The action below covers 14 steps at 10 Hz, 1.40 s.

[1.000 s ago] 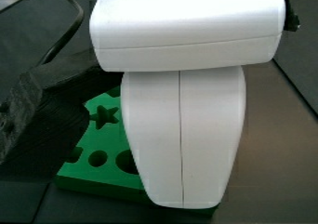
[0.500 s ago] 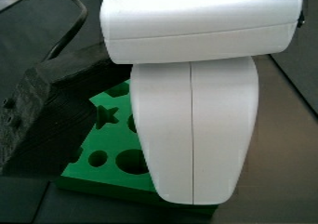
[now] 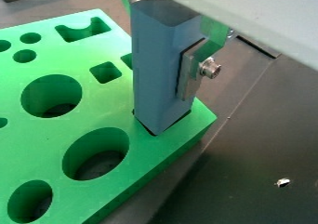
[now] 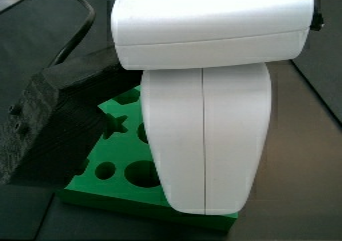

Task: Pick up the rectangle object. Move up. Move to above the board. Insert the rectangle object.
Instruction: Insert the rectangle object.

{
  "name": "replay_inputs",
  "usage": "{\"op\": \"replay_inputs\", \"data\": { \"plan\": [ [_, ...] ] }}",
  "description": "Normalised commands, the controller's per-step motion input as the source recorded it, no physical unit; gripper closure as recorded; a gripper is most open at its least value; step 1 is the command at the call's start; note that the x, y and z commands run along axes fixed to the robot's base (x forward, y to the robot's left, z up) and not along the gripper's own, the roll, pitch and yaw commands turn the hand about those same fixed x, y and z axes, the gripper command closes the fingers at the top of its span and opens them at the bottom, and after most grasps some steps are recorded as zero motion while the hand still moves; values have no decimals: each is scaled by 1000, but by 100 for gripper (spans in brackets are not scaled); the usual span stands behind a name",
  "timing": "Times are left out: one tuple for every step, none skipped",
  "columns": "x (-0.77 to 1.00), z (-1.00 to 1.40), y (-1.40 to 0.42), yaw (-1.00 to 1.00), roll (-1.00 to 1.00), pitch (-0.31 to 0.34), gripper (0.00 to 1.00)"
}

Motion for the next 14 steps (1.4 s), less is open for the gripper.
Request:
{"op": "replay_inputs", "data": {
  "plan": [
    [11,-146,-60,-77,0,-83,100],
    [54,-180,-40,-83,0,-94,100],
    [31,-194,-20,-77,0,-91,100],
    [23,-260,-17,-40,10,-110,100],
    [94,-240,0,-23,13,-77,100],
    [206,-54,0,-20,0,-6,100],
    [217,0,0,-3,0,0,100],
    [117,20,0,0,0,0,100],
    [0,-297,-9,0,63,-89,100],
    [0,-763,-34,-20,211,-144,100],
    [0,-860,-111,-123,237,-86,100],
    [-3,-829,-94,-146,280,-73,100],
    [74,-671,-166,-343,381,-67,100],
    [163,-749,-286,-374,329,-96,100]
  ]
}}
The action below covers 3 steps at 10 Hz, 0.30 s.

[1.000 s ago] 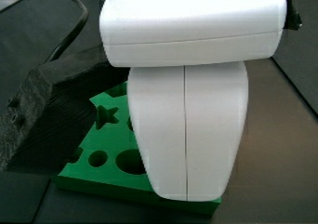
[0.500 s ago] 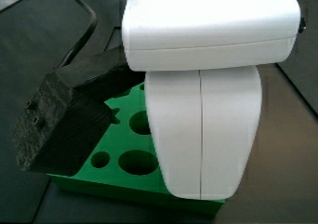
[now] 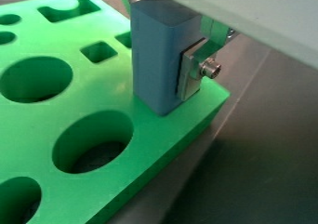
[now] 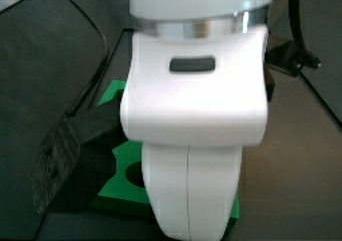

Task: Pick up the rectangle object. Move up. Move to above the board. Insert the rectangle object.
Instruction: Insert the rectangle object.

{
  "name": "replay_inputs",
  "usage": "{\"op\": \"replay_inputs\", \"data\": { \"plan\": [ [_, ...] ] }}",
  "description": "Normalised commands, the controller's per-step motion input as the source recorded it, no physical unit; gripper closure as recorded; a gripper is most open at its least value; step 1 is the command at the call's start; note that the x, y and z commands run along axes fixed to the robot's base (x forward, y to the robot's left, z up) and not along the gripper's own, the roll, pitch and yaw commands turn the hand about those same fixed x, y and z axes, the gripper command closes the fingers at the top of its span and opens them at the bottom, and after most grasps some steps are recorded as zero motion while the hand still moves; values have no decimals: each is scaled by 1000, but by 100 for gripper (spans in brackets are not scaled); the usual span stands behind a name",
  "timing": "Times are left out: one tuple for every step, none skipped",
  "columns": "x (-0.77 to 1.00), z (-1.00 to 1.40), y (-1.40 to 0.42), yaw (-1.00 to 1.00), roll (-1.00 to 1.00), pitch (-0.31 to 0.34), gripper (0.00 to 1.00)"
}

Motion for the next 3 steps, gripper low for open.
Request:
{"op": "replay_inputs", "data": {
  "plan": [
    [69,-946,-420,-394,244,-84,100],
    [0,-891,-154,-83,229,-94,100],
    [0,0,0,0,0,0,100]
  ]
}}
